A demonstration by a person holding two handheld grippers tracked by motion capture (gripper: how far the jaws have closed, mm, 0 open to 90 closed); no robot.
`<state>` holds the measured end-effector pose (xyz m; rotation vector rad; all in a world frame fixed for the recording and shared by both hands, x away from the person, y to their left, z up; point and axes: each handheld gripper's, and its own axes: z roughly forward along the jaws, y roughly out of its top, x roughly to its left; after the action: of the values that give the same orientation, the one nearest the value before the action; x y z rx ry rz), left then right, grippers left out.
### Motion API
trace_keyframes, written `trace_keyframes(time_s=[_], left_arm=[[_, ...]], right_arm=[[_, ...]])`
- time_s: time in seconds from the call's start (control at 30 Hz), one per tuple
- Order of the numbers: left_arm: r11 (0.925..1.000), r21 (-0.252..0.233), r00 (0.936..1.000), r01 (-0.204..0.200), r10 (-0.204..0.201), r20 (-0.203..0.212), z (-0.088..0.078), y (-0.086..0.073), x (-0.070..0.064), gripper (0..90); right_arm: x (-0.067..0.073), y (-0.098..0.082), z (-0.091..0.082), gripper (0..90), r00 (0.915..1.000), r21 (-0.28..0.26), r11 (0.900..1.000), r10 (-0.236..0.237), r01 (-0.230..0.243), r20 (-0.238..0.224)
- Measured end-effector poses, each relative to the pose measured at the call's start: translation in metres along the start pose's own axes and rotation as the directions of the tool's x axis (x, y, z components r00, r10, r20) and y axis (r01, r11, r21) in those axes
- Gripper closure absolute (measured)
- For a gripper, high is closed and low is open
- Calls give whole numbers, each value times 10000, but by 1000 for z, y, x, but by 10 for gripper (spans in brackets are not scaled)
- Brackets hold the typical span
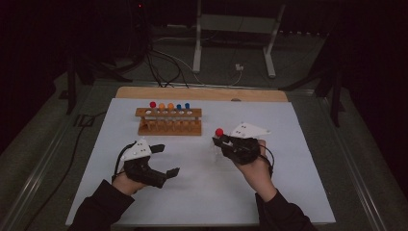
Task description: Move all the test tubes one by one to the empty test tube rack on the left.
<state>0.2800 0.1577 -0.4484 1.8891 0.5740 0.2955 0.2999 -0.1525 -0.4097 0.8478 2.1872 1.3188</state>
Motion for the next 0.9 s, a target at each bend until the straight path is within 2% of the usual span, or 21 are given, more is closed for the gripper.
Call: trace_keyframes(time_s=[0.13, 0.37, 0.67, 0.8, 0.9], left_arm=[[9999, -142, 9997, -68, 71, 234, -2, 6, -5, 27], [9991, -332, 9993, -268, 277, 263, 2, 15, -15, 72], [9982, -370, 9986, -479, 487, 220, 14, 22, -21, 257], [9982, -304, 9987, -511, 510, -37, 22, 25, -22, 341], [9982, -342, 9988, -495, 493, -76, 27, 27, -22, 384]], right_arm=[[11, -5, 8, 751, 9992, 225, 9996, -168, 177, -373], [31, -14, 25, 751, 9938, 682, 9965, -401, 473, -1036], [43, -19, 31, 751, 9880, 886, 9938, -539, 671, -1446], [46, -21, 33, 751, 9863, 973, 9926, -564, 721, -1551], [48, -22, 34, 751, 9851, 1019, 9922, -543, 716, -1632]])
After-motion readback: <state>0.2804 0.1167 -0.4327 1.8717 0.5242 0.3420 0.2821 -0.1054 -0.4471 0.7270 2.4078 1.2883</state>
